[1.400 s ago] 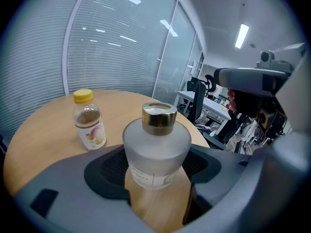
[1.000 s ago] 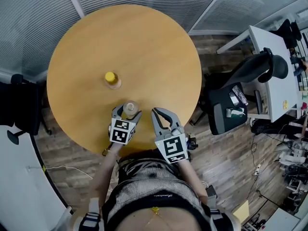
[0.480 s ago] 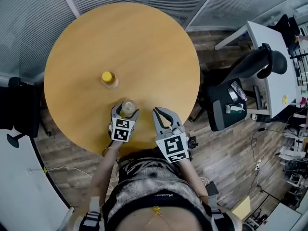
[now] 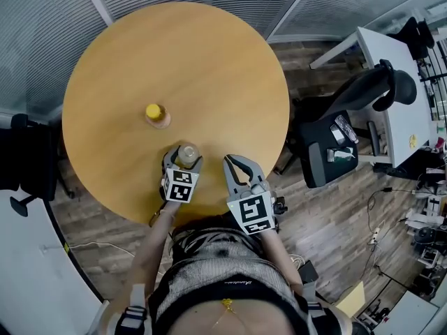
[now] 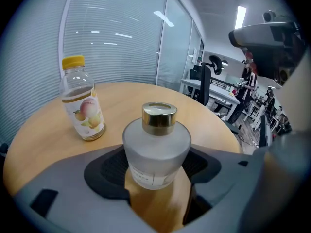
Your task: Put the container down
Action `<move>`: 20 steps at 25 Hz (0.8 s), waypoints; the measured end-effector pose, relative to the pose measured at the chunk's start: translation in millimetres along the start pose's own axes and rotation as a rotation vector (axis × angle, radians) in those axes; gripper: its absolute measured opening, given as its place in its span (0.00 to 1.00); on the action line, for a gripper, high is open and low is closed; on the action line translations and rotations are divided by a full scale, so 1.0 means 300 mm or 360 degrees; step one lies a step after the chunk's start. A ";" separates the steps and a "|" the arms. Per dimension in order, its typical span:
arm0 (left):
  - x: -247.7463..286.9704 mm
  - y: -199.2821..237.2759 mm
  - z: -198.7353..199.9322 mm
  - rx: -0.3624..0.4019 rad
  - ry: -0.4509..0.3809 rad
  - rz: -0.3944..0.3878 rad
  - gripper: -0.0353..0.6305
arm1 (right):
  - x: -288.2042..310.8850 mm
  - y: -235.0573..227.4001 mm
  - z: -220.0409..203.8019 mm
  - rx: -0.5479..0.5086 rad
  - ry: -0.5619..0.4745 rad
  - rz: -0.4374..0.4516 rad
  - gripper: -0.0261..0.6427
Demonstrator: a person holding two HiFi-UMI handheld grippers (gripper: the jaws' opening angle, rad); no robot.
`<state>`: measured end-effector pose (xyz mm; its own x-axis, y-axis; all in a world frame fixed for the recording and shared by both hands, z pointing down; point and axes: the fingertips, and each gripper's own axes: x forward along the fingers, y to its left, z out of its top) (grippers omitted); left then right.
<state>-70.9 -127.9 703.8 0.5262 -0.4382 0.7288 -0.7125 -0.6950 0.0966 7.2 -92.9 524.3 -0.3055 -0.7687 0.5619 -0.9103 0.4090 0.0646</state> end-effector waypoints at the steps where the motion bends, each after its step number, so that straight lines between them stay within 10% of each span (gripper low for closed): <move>1: 0.001 0.000 0.000 0.0008 0.0001 0.0003 0.57 | -0.001 0.000 -0.001 -0.0002 0.0004 -0.0001 0.08; 20: 0.020 -0.012 -0.051 0.0167 0.0079 0.0031 0.57 | 0.006 -0.009 -0.013 0.0010 0.0026 0.0011 0.08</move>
<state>-72.3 -119.2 718.2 0.4874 -0.4250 0.7628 -0.6682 -0.7439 0.0125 10.1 -93.4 528.2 -0.3073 -0.7575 0.5760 -0.9098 0.4113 0.0554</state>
